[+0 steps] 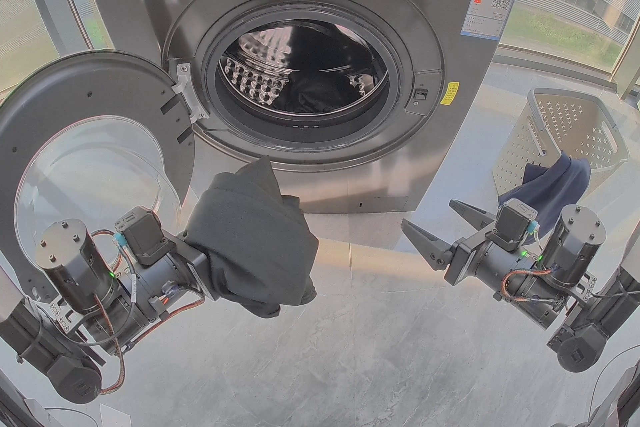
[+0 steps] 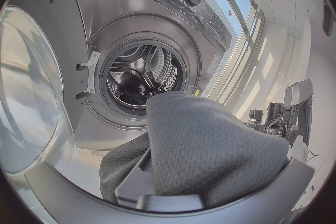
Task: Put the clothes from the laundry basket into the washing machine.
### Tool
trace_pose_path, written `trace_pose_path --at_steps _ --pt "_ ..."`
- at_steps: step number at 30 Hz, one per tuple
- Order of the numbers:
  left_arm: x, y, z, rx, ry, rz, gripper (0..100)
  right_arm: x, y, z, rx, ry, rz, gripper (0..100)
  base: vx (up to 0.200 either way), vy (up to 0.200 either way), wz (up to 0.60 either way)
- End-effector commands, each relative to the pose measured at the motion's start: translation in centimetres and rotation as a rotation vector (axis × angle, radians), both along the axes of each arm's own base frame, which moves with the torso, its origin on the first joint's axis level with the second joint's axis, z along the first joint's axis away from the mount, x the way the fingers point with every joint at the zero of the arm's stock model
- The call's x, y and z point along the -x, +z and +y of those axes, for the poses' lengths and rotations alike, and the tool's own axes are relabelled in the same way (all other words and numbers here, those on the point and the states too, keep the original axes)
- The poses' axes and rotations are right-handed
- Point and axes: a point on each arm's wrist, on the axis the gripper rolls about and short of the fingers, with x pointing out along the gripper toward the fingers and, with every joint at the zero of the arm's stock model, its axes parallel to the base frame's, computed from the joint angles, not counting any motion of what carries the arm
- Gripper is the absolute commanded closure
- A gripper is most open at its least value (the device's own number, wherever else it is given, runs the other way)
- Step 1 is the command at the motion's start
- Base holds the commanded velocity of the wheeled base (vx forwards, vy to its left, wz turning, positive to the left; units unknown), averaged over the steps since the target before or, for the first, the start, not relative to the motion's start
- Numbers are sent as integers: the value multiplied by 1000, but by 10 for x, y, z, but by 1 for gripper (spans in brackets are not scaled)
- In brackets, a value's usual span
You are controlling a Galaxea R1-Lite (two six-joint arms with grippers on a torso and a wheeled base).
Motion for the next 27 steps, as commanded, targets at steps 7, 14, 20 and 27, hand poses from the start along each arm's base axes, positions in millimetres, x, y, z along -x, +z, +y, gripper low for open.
trace_pose_path --at_steps 7,14,20,27 --pt "-4 -7 -3 -43 5 5 100 0 -6 3 12 9 21 0 200 0 0" --pt "-5 -8 -3 -58 8 -4 100 4 -9 5 21 26 32 0 200 0 0" --pt "-8 -12 -5 -73 6 4 100 20 -20 7 62 69 80 0 200 0 0" --pt "-16 -15 -11 -80 8 5 100 48 -36 13 126 165 152 0 200 0 0"
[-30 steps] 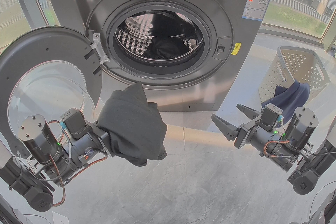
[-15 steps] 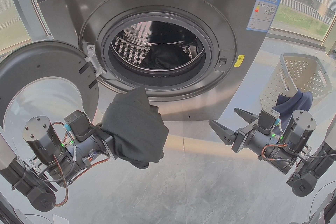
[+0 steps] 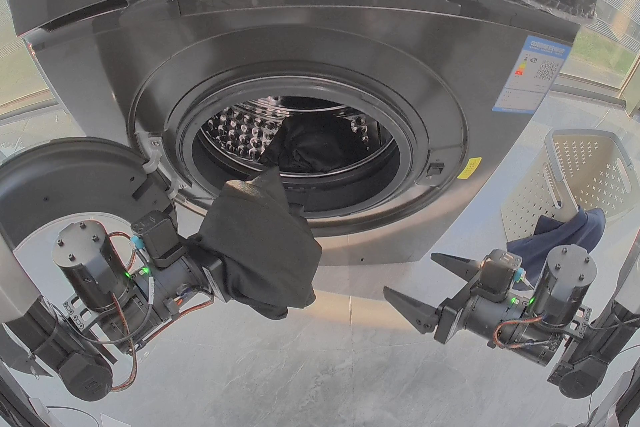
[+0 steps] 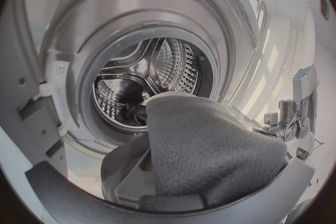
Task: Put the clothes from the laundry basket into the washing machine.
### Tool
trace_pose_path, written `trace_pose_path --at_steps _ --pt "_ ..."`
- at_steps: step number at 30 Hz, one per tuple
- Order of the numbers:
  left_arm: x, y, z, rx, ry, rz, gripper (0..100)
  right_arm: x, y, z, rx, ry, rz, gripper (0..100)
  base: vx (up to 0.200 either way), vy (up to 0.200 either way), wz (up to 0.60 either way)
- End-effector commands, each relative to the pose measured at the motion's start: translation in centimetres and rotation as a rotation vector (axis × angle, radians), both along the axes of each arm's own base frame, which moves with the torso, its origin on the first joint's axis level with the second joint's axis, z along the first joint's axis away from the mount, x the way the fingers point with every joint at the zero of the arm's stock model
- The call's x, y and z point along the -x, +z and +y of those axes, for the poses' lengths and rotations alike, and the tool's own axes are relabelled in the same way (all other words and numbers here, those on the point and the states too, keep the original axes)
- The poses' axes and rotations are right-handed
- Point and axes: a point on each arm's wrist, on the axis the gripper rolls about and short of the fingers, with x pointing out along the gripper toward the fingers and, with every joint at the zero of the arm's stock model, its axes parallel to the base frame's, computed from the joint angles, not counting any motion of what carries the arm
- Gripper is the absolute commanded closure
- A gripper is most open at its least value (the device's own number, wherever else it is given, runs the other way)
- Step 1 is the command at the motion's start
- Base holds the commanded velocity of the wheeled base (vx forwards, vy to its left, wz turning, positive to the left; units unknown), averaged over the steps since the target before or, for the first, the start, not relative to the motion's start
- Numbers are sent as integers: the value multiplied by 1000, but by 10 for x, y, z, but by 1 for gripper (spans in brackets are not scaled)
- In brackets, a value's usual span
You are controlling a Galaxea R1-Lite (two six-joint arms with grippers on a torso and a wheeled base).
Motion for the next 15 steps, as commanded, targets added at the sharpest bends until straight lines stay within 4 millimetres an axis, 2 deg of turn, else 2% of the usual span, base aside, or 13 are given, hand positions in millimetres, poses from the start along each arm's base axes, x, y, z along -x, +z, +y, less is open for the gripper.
trace_pose_path --at_steps 1,5,12,15 --pt "-6 -5 -5 -12 -2 8 100 15 -8 5 31 55 38 0 200 0 0" --pt "-6 -4 -6 -10 -5 5 100 22 -11 6 44 78 52 0 0 0 0" --pt "-11 -4 -14 -4 13 -4 100 22 -20 10 67 88 79 0 0 0 0" --pt "-13 2 -27 23 11 -27 100 22 -18 12 58 90 73 0 0 0 0"
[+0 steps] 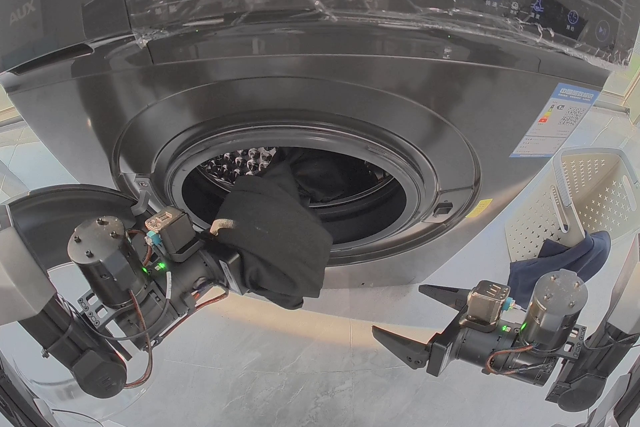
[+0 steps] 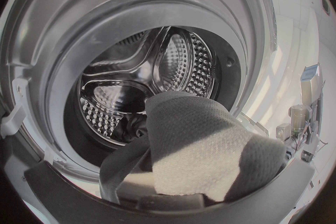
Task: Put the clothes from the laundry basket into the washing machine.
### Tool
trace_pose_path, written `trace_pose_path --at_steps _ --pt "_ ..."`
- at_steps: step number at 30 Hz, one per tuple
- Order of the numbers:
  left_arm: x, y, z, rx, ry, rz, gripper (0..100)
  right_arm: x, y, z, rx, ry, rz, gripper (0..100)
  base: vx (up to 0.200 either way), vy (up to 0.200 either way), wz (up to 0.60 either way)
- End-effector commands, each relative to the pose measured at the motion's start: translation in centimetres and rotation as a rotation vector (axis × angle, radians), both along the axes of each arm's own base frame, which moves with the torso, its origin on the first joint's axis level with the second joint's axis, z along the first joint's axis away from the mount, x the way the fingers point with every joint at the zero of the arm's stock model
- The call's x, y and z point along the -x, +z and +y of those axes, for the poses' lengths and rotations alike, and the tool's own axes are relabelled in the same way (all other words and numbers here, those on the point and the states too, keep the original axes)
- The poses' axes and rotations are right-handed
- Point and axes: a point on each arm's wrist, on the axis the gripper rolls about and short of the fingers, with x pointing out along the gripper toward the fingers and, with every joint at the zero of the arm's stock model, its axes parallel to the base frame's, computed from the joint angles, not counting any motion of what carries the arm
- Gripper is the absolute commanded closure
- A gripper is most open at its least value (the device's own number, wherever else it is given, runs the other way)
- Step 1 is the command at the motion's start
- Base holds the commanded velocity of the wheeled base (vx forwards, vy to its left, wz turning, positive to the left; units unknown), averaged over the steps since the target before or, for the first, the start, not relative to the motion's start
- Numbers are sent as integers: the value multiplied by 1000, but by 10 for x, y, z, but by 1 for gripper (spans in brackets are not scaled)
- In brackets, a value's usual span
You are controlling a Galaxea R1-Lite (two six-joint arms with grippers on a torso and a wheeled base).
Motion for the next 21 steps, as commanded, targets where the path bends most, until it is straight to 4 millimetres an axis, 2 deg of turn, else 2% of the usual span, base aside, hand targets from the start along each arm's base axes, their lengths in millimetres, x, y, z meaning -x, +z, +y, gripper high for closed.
trace_pose_path --at_steps 1,4,6,11,12,17,18,19,21 --pt "-8 1 -20 20 4 -15 100 -1 -2 3 2 7 8 0 0 0 0" --pt "-28 -3 -39 27 58 -36 100 0 -4 2 9 5 14 0 0 0 0" --pt "-37 -4 -43 26 50 -51 100 0 -4 3 7 5 12 0 0 0 0" --pt "-41 -11 -48 12 -3 -45 100 0 -4 3 7 5 12 0 0 0 0" --pt "-51 -22 -53 -7 -34 -31 100 -2 -3 2 1 -3 9 0 0 0 0" --pt "-74 -30 -66 16 -25 -50 100 -2 -3 3 4 4 10 0 0 0 0" --pt "-84 -32 -66 19 -9 -60 100 -2 -3 4 4 4 9 0 0 0 0" --pt "-84 -32 -66 19 -9 -60 100 -2 -3 4 4 4 9 0 0 0 0" --pt "-98 -29 -70 36 2 -90 100 -3 -3 3 3 -1 11 0 0 0 0"
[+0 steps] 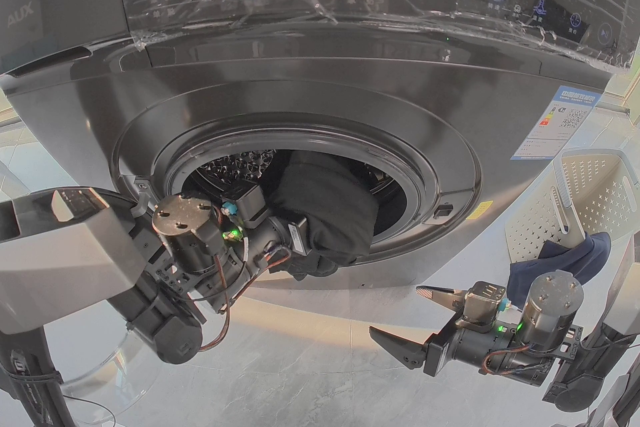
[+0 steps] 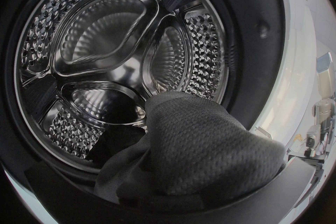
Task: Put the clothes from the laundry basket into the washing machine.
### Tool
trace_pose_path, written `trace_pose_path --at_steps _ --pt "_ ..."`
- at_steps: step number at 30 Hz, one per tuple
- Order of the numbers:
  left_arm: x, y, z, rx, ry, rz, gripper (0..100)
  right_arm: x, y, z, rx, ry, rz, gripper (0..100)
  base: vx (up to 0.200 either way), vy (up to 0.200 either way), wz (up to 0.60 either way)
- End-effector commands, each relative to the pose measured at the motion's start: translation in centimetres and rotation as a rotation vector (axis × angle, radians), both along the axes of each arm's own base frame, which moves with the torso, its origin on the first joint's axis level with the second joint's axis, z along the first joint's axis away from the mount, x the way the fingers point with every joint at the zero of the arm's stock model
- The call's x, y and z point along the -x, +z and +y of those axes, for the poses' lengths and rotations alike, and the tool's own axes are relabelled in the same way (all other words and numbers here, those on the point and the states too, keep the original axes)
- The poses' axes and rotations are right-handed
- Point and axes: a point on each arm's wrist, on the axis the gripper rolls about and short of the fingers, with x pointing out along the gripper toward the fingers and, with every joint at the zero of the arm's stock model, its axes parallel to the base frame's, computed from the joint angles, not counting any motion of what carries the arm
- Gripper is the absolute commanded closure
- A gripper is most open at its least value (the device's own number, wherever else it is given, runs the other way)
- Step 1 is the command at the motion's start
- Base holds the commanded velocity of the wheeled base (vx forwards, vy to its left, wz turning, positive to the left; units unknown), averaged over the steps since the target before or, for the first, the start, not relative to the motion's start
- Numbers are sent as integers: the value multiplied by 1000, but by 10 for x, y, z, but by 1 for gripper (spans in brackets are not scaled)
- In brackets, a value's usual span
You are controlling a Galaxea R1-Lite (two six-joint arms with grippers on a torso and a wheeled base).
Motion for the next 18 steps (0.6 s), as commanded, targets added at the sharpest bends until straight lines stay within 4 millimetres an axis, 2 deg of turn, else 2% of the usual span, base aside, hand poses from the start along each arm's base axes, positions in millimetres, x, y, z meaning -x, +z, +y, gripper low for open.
trace_pose_path --at_steps 1,4,8,12,18 --pt "-30 -19 -9 -1 21 1 100 -1 -1 0 1 -2 3 0 0 0 0" --pt "-56 -21 -18 25 61 -28 100 -2 -1 1 0 -2 0 0 0 0 0" --pt "-65 -25 -21 0 103 12 100 -1 -1 1 1 -1 3 0 0 0 0" --pt "-76 -15 -25 17 111 -11 100 -3 -1 0 0 -9 2 0 0 0 0" --pt "-104 -5 -33 49 145 -53 100 -2 -1 1 2 -2 2 0 0 0 0"
